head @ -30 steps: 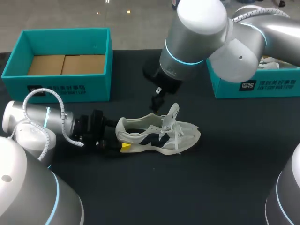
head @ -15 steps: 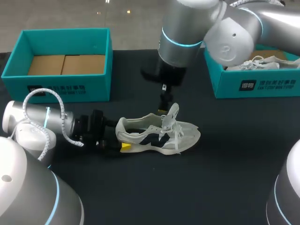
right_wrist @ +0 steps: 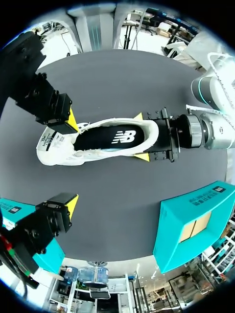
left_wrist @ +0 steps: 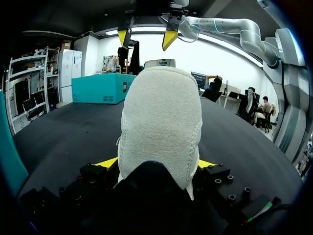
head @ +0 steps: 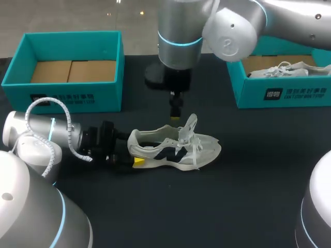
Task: Take the shoe out of the shoebox, open the shoe tongue, remove and reinsert the insole, then place the shoe into the shoebox
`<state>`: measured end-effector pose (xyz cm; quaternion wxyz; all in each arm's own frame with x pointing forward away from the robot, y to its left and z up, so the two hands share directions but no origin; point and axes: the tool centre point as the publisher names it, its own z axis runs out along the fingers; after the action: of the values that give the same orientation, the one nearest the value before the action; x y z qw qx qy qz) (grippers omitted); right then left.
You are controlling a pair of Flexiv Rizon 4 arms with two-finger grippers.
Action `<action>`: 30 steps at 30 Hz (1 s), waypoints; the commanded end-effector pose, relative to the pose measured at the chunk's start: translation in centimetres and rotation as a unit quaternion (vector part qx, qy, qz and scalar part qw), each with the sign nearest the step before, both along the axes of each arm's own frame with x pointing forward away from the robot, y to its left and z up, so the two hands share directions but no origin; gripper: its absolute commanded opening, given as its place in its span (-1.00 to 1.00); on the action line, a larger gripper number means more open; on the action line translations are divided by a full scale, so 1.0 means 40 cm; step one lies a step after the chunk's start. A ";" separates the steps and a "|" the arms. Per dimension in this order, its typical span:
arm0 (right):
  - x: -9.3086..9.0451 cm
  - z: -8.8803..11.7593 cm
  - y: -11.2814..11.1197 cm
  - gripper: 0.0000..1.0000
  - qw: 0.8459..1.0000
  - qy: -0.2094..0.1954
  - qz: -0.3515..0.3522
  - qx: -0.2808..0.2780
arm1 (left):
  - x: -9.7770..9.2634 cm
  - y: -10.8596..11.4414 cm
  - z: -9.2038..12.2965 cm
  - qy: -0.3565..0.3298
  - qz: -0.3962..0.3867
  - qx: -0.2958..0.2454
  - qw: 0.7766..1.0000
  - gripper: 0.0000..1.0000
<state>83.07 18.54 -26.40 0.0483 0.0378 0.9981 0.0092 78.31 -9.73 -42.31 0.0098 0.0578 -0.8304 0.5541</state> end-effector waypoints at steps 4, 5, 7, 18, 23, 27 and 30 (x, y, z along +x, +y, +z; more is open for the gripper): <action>0.019 -0.007 0.048 -1.00 0.999 0.016 0.002 -0.051 | 0.000 -0.002 0.000 0.000 0.000 0.001 1.000 -1.00; 0.019 -0.007 0.048 -1.00 0.999 0.016 0.002 -0.051 | 0.000 -0.002 0.000 0.000 0.000 0.001 1.000 -1.00; 0.019 -0.007 0.048 -1.00 0.999 0.016 0.002 -0.051 | 0.000 -0.002 0.000 0.000 0.000 0.001 1.000 -1.00; 0.007 -0.027 0.056 -1.00 0.999 0.017 0.008 -0.051 | 0.000 -0.002 0.000 0.000 0.000 0.001 1.000 -1.00; -0.014 -0.052 0.078 -1.00 0.998 0.029 0.024 -0.055 | 0.000 -0.002 0.000 0.000 0.000 0.001 1.000 -1.00; -0.032 -0.083 0.091 -1.00 0.997 0.027 0.034 -0.060 | 0.000 -0.002 0.000 0.000 0.000 0.001 1.000 -1.00; -0.039 -0.110 0.103 -1.00 0.997 0.030 0.039 -0.064 | 0.000 -0.002 0.000 0.000 0.000 0.001 1.000 -1.00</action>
<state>81.66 22.00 -29.68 0.0235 -0.0044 0.9986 -0.0464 78.31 -9.73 -42.31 0.0098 0.0578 -0.8304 0.5541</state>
